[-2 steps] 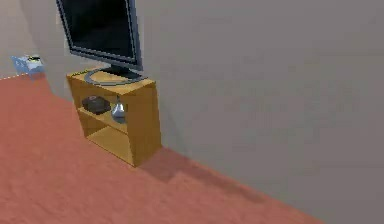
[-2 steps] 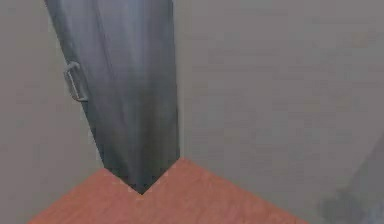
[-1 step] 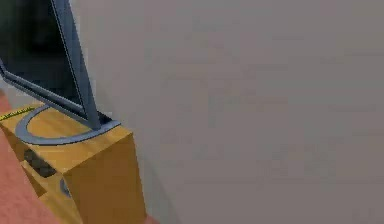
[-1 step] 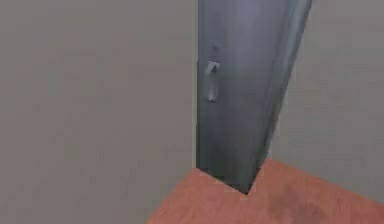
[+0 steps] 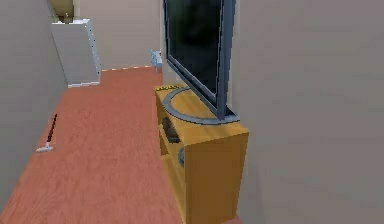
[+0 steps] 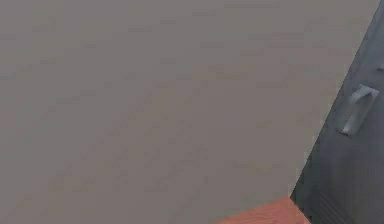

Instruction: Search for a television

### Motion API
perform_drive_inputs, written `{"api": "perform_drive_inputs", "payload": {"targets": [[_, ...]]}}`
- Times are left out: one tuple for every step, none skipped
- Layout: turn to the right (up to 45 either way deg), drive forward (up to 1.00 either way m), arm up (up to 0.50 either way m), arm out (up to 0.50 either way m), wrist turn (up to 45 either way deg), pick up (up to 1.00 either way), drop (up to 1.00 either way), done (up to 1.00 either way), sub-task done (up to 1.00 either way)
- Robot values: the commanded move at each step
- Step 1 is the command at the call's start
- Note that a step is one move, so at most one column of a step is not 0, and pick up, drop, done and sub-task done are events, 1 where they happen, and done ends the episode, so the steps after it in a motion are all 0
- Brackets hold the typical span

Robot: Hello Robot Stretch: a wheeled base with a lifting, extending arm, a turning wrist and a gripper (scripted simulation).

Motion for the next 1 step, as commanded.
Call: {"api": "perform_drive_inputs", "payload": {"targets": [[0.0,0.0,0.0,0.0,0.0,0.0,0.0,1.0,0.0]]}}
